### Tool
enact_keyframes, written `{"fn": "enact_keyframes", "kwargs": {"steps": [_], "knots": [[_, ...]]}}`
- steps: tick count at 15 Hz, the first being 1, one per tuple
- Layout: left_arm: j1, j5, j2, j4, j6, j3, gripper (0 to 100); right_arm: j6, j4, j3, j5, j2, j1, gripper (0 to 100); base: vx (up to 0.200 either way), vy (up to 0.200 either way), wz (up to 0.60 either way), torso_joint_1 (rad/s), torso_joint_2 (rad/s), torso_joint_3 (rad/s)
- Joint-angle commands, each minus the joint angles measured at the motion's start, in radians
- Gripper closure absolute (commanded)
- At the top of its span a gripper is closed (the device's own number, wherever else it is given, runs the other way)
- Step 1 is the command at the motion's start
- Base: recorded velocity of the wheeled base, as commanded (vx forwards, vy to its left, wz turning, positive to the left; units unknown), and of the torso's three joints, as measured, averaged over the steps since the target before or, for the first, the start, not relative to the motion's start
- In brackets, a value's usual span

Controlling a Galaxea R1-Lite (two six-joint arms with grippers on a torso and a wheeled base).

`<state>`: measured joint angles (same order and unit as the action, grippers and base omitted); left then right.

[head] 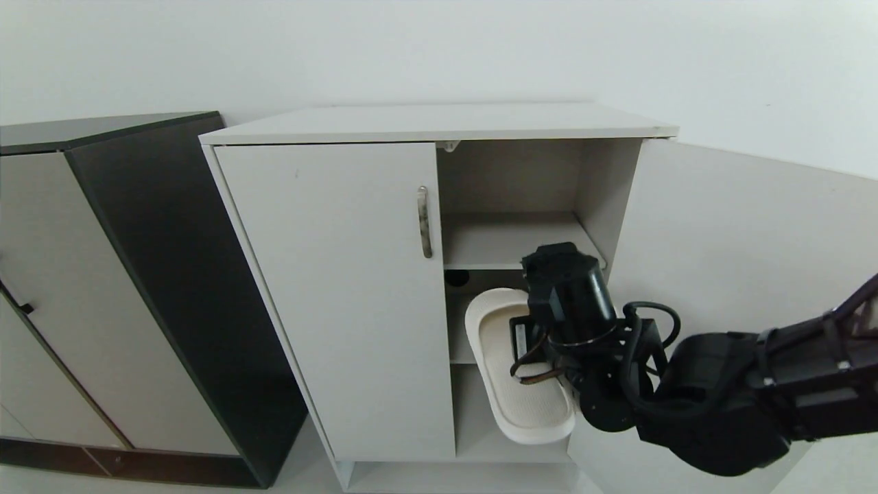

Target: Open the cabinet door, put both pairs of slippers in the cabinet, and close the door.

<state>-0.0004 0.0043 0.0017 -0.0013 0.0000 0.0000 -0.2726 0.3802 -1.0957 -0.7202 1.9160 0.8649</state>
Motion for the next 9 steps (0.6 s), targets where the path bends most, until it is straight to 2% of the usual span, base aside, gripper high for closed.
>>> {"fn": "enact_keyframes", "kwargs": {"steps": [1, 4, 9], "knots": [[0.0, 0.0, 0.0, 0.0, 0.0, 0.0, 100, -0.053, -0.101, -0.151, -0.044, -0.023, -0.004, 100, 0.0, 0.0, 0.0, 0.0, 0.0, 0.0], [0.0, -0.001, 0.001, 0.0, 0.002, 0.0, 100, -0.031, -0.101, -0.184, -0.068, 0.003, -0.004, 100, 0.0, 0.0, 0.0, 0.0, 0.0, 0.0], [0.0, -0.018, 0.0, 0.001, 0.003, 0.0, 100, -0.01, -0.084, -0.148, -0.084, 0.008, -0.004, 100, 0.0, 0.0, 0.0, 0.0, 0.0, 0.0]]}}
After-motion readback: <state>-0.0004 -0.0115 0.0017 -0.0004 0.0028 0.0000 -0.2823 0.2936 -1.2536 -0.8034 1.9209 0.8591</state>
